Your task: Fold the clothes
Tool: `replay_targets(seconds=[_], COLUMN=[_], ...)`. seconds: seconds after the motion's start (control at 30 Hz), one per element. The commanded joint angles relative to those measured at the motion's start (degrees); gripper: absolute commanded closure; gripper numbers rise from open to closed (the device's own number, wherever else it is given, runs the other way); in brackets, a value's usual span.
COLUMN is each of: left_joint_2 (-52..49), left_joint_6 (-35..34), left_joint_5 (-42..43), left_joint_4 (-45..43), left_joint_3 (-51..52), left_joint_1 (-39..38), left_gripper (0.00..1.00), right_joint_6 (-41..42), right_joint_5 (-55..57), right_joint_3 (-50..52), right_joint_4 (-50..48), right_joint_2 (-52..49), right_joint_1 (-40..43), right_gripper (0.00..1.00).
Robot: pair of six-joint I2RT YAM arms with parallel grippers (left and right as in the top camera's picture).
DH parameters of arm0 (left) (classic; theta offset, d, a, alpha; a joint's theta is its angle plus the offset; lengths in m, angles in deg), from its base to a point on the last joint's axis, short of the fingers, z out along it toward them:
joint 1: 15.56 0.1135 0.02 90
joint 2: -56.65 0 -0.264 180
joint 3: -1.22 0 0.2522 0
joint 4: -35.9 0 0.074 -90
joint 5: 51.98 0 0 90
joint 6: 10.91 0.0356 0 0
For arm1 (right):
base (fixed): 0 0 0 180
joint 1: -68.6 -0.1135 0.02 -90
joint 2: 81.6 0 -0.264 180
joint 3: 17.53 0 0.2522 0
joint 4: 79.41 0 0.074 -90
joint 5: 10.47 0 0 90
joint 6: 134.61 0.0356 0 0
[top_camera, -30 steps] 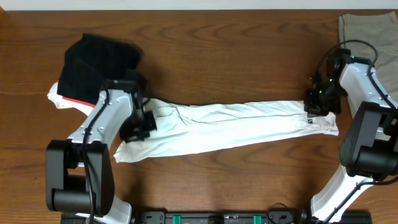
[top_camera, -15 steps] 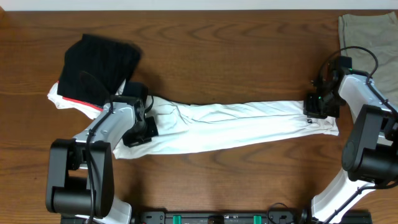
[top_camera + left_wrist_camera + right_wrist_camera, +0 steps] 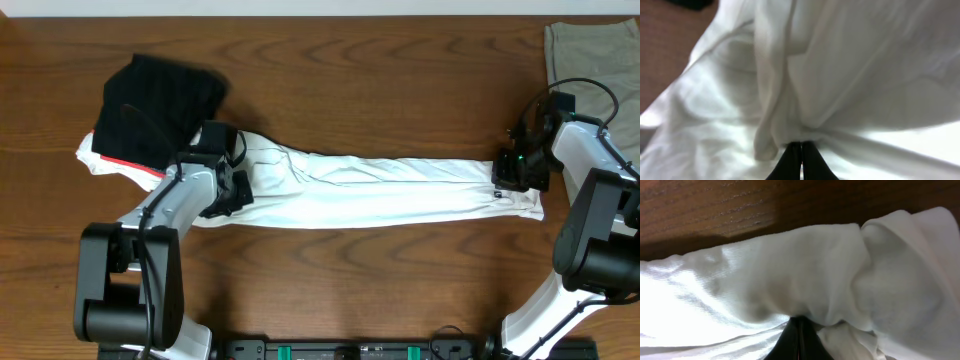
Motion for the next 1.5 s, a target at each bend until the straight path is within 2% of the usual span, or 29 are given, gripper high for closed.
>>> replay_targets(seconds=[0.0, 0.1, 0.23, 0.73, 0.87, 0.93, 1.03, 1.2, 1.47], left_joint_2=[0.22, 1.97, 2.62, -6.12, -6.12, -6.12, -6.05, -3.23, -0.46], left_joint_6=[0.92, 0.76, 0.61, 0.24, 0.22, 0.22, 0.26, -0.37, -0.37], left_joint_5=[-1.95, -0.46, 4.11, 2.56, 2.56, 2.56, 2.56, 4.28, 6.23], left_joint_4=[4.39, 8.48, 8.85, 5.49, 5.09, 4.96, 5.49, 10.62, 10.08], left_joint_3=[-5.03, -9.64, -10.88, -7.04, -7.04, -7.04, -8.48, -15.13, -16.74], left_joint_1=[0.13, 0.13, 0.13, 0.15, 0.13, 0.15, 0.15, -0.15, -2.03], left_gripper=[0.94, 0.94, 0.94, 0.94, 0.94, 0.94, 0.94, 0.94, 0.94], right_joint_6=[-0.39, -2.43, -2.43, -3.26, -3.23, -3.89, -10.45, -12.37, -14.60], right_joint_5=[-1.31, -5.33, -5.18, -4.72, -4.79, -8.02, -20.39, -29.42, -36.81], right_joint_3=[1.44, 1.44, 1.44, -0.87, -0.87, -0.92, -1.92, -2.05, -1.84], right_joint_4=[-0.61, -0.59, 0.48, 6.38, 6.40, 5.81, 5.92, 6.05, 6.71], right_joint_2=[-1.46, -1.46, -1.46, -1.31, -1.31, -1.20, -0.04, 5.64, 10.16], right_joint_1=[0.92, 0.92, 0.92, 3.63, 5.44, 5.95, 5.92, 4.20, -7.23], right_gripper=[0.98, 0.93, 0.92, 0.91, 0.96, 0.96, 0.93, 0.92, 0.94])
